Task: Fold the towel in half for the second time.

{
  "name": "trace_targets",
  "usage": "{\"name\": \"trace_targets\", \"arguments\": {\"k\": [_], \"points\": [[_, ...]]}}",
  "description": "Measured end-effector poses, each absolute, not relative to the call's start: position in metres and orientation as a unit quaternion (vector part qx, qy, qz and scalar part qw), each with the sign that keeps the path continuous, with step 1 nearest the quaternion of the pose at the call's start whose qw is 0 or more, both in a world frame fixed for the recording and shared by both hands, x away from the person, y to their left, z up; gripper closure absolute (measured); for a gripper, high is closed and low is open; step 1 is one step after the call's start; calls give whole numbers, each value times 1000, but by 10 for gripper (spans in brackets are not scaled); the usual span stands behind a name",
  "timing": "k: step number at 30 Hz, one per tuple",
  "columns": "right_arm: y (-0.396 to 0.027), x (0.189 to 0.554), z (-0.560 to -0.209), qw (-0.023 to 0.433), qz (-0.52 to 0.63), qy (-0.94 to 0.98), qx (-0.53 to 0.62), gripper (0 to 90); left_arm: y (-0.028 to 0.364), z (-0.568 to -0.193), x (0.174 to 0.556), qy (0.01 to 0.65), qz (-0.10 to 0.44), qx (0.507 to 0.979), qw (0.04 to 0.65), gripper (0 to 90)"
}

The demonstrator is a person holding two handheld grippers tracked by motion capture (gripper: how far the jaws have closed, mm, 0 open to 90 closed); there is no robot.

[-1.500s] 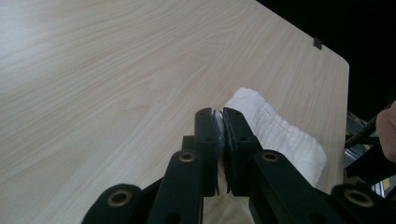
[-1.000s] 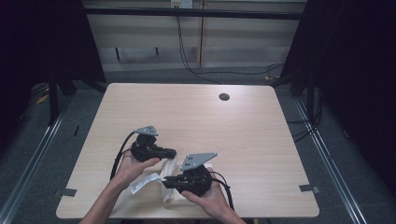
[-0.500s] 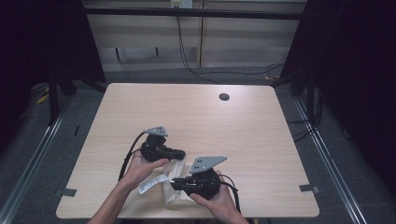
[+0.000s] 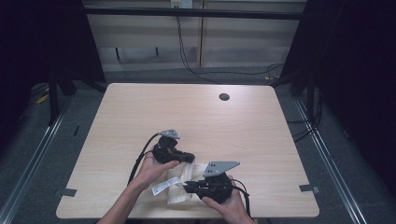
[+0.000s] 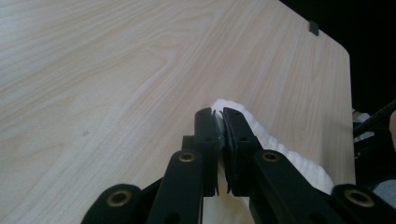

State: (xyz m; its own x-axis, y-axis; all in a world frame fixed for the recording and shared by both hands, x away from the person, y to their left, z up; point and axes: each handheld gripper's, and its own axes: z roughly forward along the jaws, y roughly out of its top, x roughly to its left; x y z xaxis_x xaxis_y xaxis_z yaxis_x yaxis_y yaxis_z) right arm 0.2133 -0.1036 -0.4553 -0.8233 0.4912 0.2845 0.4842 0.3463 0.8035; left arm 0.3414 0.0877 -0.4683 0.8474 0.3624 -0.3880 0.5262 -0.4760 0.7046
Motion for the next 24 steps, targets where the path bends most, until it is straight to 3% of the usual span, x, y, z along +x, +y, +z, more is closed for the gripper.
{"name": "trace_targets", "arguments": {"k": [24], "points": [[-131, 206, -481, -2, 436, 842, 318, 806, 54, -498, 341, 265, -114, 861, 418, 816]]}}
